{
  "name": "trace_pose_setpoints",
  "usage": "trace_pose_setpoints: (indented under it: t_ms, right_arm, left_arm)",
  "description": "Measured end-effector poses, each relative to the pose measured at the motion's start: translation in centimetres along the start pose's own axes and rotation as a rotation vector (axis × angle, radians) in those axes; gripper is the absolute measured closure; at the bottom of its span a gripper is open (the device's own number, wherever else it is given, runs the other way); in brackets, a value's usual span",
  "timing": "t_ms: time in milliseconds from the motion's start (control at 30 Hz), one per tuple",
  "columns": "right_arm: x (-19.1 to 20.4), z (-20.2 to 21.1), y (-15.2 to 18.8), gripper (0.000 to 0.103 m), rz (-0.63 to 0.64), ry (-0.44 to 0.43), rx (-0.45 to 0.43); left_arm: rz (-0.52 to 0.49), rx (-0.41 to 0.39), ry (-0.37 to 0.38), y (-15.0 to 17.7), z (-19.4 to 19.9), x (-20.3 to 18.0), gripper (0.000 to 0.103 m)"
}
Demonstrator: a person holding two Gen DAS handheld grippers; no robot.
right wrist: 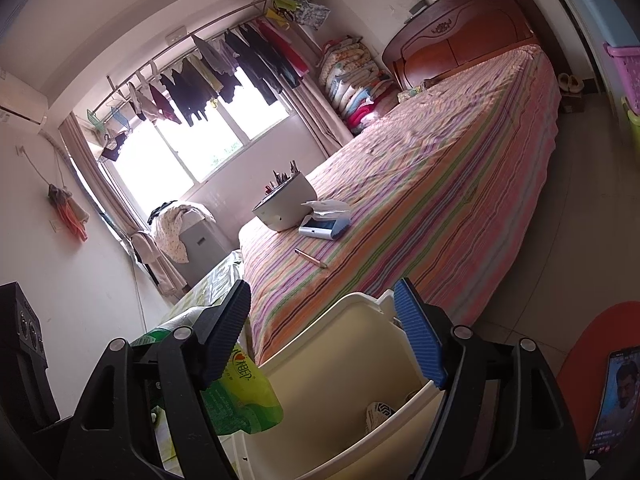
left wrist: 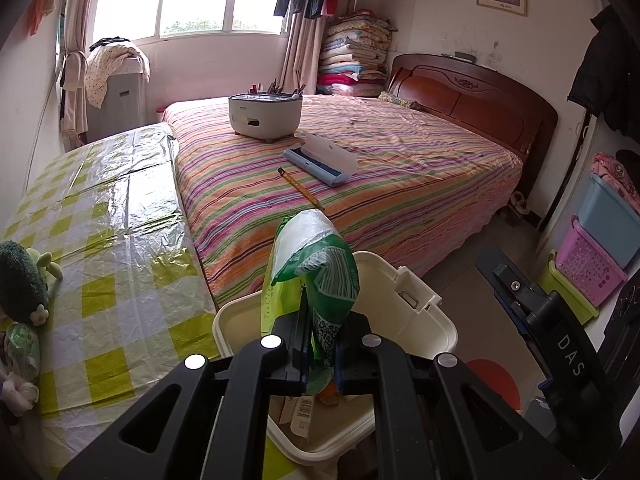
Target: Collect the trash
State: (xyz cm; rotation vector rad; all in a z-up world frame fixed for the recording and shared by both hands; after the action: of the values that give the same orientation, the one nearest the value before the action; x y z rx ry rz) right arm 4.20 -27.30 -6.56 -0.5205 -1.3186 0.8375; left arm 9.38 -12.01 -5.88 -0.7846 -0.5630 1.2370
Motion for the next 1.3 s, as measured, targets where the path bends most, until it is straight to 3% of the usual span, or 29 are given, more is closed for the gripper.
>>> trace_pose_setpoints:
  t_ms: [233, 267, 300, 367, 400, 467, 600, 1300]
  right_arm:
    - [0.3, -0.2, 0.2, 0.03, 0.006, -0.001, 0.008]
    - [0.3, -0.2, 0.3, 0.03, 0.006, -0.001, 0.009]
    - [0.3, -0.2, 0.3, 0.03, 0.007, -0.001, 0.011]
    - [0.4, -0.3, 0.4, 0.03, 0.007, -0.001, 0.015]
    - [0.4, -0.3, 0.5, 0.03, 0.008, -0.001, 0.017]
    - [0.5, -0.4, 0.6, 0.03, 0.011, -0.002, 0.021]
    - [0.6, -0.5, 0.7, 0.03, 0.015, -0.001, 0.026]
    - [2.1, -1.3, 1.7, 0.027, 0.052, -0.009, 0.065]
  left_arm:
    - [-0.017, 0.04, -0.006, 0.7, -0.4, 0.0, 0.09]
    - [-0.019, 0.046, -0.008, 0.9, -0.4, 0.0, 0.083]
    - [-0.02, 0.047, -0.013, 1.0, -0.4, 0.1, 0.061]
    - [-0.009, 0.007, -0.032, 0.7, 0.2, 0.4, 0.03]
    - [0.0, -0.038, -0.046, 0.4, 0.8, 0.7, 0.028]
    - [-0.002, -0.099, -0.066, -0.2, 1.9, 0.9, 0.025]
    - [-0.025, -0.128, -0.083, -0.7, 2.6, 1.0, 0.023]
    - [0.002, -0.097, -0.111, 0.6, 3.0, 3.4, 0.023]
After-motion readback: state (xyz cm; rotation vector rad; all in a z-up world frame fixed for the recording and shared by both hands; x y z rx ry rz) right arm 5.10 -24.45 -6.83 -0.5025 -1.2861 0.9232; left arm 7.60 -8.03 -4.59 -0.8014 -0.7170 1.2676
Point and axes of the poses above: each gripper's, at about its wrist camera, not at the fingertips, and z roughly against the way its jaws point, x to its left, y to its underside, the point moved 9 cm from there along -z, roughly the way its jaws point, and after that the axes turned 7 degrees about -y, right-handed, at the moved point
